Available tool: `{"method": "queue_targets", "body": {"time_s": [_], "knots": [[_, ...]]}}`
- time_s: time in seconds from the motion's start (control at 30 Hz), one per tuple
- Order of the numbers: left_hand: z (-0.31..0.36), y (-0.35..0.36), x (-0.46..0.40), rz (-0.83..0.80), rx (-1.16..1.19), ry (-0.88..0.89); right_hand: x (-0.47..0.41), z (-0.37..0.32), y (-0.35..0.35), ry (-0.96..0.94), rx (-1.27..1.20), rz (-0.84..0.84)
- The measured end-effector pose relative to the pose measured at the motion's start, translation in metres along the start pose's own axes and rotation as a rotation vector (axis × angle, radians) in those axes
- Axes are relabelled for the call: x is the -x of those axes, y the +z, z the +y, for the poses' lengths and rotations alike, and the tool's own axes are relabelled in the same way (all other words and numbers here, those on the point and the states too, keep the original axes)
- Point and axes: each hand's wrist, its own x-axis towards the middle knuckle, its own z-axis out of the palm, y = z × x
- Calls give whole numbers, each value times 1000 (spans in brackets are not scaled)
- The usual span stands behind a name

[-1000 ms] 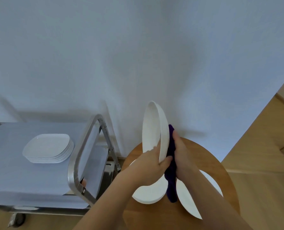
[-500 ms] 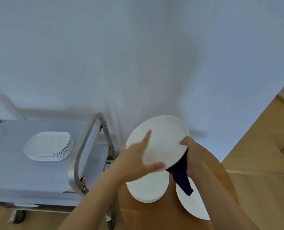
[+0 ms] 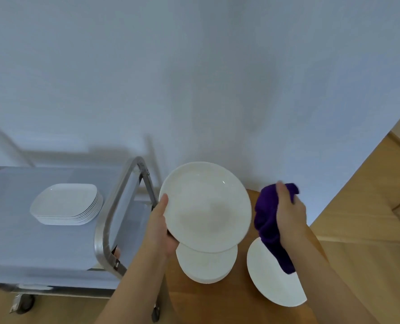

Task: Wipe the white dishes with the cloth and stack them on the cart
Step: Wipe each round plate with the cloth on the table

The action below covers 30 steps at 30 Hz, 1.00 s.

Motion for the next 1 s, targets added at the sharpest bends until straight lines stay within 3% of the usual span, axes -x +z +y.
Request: {"method": "queue_targets", "body": {"time_s": [0.07,0.23,0.33,0.43,0.57,0.7,0.83,1.0], "knots": [[-3,1,2,-7,-65,7,0,1,5,-129,-28,44],[-20,20,9,-8,-213,-23,14,4,47,-493,391,-118],[-27,23,11,-106,-322,41,19,14,65,-577,538,-115],[-29,20,9,-140,-349,59,30,18,74,-737,645,-244],[-24,13,3,-8,-242,18,52,28,77,-950,738,-479],[-12,-2,-2,3,-137,-41,51,50,58,-944,730,-699],[-17,-16,-4,-79,-137,-79,31,63,38,-864,810,-722],[-45,-40,-9,49,-185,-213,-11,73,43,-718,1174,-722]]}}
